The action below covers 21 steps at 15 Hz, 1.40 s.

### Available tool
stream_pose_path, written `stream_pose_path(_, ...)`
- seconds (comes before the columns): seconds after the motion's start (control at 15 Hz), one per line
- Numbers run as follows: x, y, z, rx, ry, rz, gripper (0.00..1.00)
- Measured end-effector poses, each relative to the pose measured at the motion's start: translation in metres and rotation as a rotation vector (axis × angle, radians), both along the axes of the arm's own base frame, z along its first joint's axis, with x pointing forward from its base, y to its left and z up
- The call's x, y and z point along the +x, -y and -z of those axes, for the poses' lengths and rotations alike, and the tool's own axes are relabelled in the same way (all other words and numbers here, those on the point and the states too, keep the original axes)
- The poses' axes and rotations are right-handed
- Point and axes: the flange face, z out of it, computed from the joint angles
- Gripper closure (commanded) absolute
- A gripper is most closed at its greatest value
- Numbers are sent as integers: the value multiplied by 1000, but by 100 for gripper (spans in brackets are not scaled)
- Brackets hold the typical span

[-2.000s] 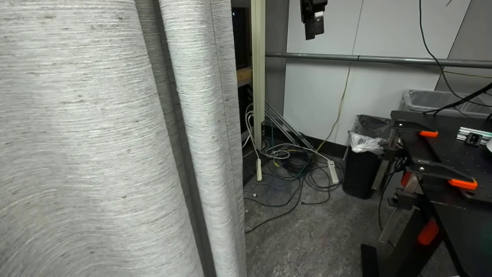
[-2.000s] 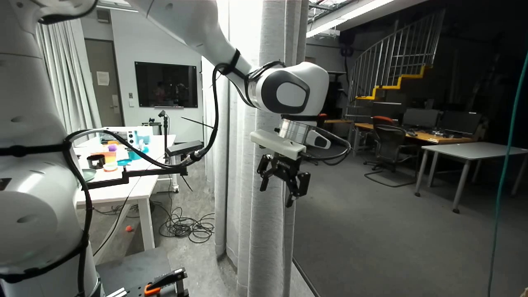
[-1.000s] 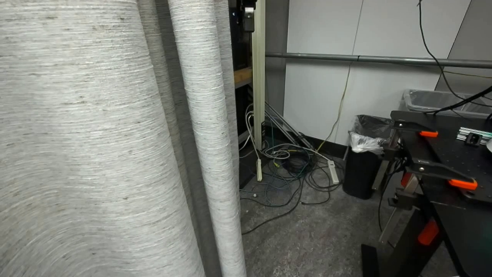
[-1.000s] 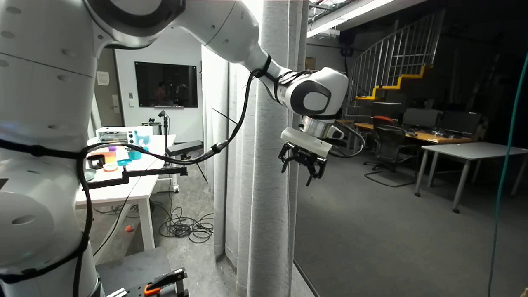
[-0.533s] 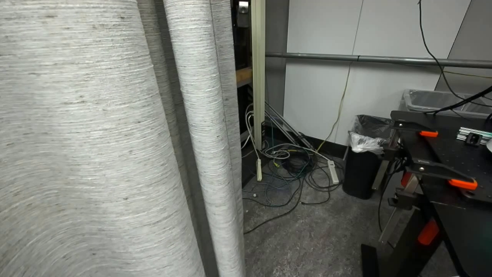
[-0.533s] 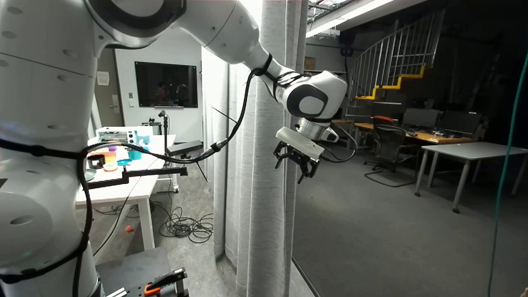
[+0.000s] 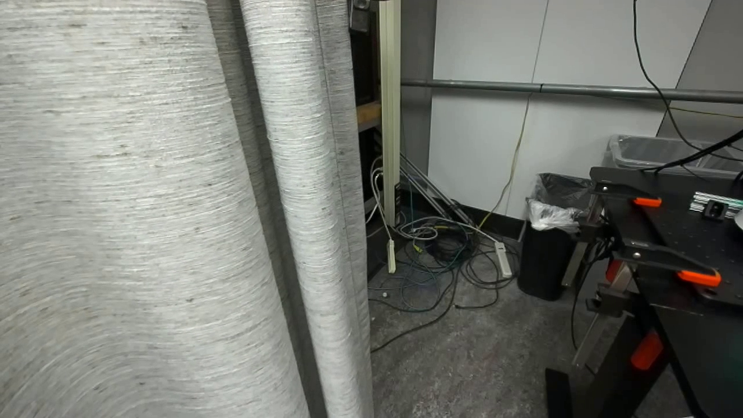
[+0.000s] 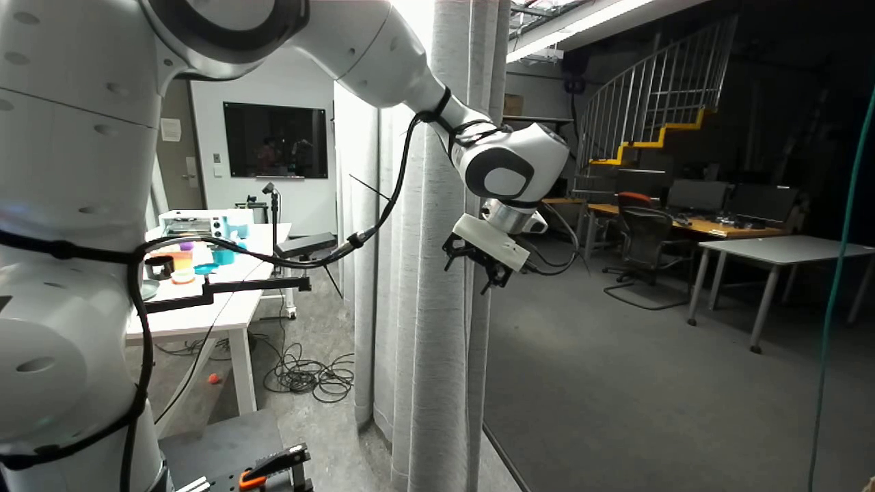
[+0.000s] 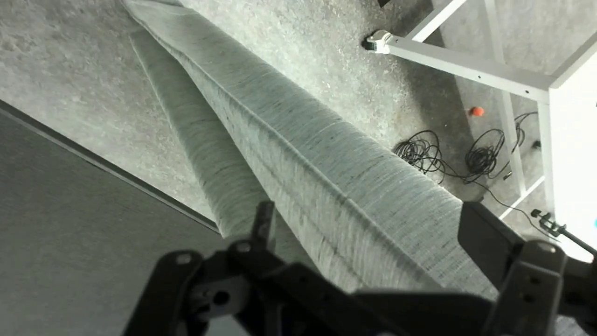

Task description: Pull the curtain to the right

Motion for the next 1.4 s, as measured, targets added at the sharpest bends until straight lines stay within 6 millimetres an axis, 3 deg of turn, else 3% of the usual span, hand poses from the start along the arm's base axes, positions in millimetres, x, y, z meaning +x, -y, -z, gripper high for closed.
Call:
stream_pose_path(0.4,6,-2,-4,14,146,-127,0)
stream_pose_path(0.73,10,7,1,-11,262,-75,0)
stream_pose_path(1.4,-22,9,26,-154,450,39,0)
